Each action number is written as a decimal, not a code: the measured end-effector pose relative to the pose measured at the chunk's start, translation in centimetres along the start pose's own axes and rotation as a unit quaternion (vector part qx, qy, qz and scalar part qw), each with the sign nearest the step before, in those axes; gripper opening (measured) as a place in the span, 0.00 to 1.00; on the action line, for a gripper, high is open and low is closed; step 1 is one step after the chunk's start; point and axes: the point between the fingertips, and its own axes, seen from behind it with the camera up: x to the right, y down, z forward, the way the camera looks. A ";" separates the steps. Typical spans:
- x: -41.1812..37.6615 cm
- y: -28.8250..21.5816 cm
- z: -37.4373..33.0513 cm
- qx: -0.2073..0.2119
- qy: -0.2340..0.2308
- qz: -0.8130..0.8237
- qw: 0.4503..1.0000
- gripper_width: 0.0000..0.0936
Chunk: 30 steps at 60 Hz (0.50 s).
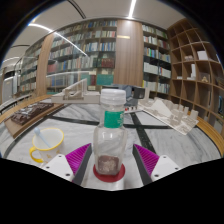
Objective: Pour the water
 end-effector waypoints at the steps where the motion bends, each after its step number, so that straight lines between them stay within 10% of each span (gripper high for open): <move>1: -0.1 -0.1 -0.8 -0.003 0.004 0.000 1.000 0.88; 30: -1.9 -1.3 -22.4 -0.073 0.042 0.041 0.996 0.92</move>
